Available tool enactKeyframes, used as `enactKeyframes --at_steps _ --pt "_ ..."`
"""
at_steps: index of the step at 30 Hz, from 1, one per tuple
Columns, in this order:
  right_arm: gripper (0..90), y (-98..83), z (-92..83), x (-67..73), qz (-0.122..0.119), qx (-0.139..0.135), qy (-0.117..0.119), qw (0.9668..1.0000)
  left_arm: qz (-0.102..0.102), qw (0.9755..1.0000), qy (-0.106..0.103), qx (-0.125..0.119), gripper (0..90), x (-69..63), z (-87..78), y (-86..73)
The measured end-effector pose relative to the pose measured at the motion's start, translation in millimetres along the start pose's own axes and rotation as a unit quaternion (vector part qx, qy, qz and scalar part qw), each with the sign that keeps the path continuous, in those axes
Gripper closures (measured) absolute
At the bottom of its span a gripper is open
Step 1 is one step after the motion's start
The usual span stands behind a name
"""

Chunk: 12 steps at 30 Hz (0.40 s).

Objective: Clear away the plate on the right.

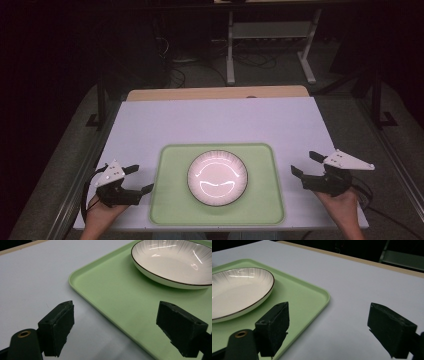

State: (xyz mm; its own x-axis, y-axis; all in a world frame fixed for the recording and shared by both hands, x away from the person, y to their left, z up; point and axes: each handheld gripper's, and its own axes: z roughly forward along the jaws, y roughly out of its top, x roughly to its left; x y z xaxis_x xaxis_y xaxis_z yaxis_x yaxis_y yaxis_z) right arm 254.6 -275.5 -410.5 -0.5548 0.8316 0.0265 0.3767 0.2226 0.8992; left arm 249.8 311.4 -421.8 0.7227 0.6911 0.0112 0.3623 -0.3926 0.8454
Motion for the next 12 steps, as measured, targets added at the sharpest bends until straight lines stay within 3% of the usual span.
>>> enactKeyframes --at_steps 12 --pt "17.2 -20.5 -9.7 3.3 0.008 0.000 -0.011 0.9999 0.008 1.0000 0.001 0.005 14.7 -0.6 0.1 -0.3"
